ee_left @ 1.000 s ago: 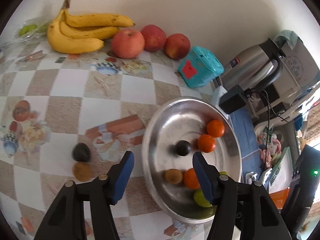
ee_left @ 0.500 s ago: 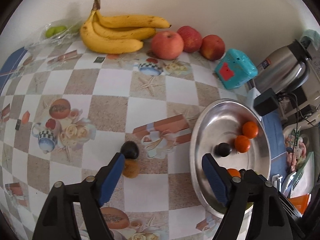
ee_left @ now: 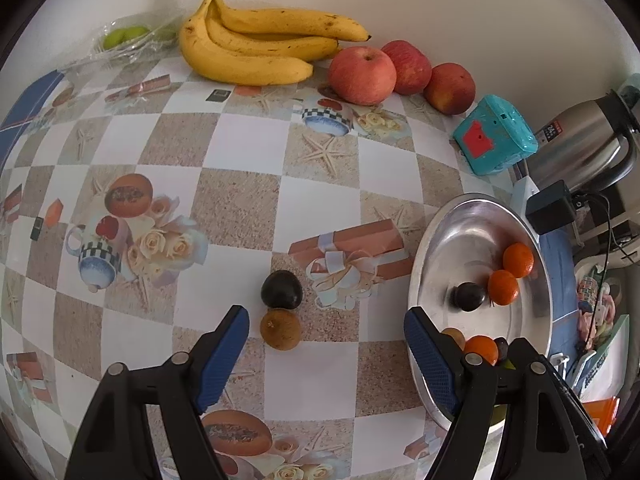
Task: Organize fruits
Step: 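Move both grippers back toward the remaining kiwi and plum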
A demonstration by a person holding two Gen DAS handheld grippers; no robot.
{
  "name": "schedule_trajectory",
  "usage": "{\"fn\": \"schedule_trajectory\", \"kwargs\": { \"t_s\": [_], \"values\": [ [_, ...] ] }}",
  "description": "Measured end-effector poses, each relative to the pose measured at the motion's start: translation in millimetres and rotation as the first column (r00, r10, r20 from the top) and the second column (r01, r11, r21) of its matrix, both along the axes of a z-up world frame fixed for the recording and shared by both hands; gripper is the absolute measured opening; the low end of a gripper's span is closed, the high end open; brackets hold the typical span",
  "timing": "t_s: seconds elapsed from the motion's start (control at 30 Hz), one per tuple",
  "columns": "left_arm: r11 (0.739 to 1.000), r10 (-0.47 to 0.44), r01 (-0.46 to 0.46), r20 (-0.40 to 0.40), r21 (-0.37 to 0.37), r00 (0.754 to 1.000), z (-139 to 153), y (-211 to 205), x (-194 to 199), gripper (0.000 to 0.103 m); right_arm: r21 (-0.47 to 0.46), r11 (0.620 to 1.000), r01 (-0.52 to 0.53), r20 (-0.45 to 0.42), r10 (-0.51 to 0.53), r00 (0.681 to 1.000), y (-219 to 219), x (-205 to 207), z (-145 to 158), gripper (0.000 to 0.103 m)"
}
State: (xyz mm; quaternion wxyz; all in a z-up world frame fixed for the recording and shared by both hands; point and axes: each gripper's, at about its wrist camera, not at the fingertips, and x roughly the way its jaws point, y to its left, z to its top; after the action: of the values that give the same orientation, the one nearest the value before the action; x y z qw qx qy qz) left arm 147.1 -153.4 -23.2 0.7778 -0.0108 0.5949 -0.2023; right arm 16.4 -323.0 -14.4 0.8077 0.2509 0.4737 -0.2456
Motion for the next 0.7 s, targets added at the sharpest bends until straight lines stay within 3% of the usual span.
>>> {"fn": "schedule_trajectory", "kwargs": {
  "t_s": [0.1,0.17,0.43,0.7],
  "values": [
    [1.000,0.008,-0.008,-0.007,0.003,1.000,0,4,0,0.083,0.009,1.000,0.006,-0.004,-0.006,1.000,-2,-1,-1,0.072],
    [1.000,0.015,-0.015,-0.008,0.006,1.000,1,7,0,0.083,0.013,1.000,-0.003,-0.011,0.003,1.000,-1,0,-3,0.091],
    [0.999,0.047,-0.047,-0.015,0.010,0.999,6,24,1,0.083,0.076,0.994,-0.083,0.050,0.080,0.996,12,6,-4,0.094],
    [0.996,0.087,-0.087,-0.024,0.015,0.996,5,44,4,0.083,0.061,0.992,-0.112,0.078,0.107,0.991,19,8,4,0.098]
  ]
}}
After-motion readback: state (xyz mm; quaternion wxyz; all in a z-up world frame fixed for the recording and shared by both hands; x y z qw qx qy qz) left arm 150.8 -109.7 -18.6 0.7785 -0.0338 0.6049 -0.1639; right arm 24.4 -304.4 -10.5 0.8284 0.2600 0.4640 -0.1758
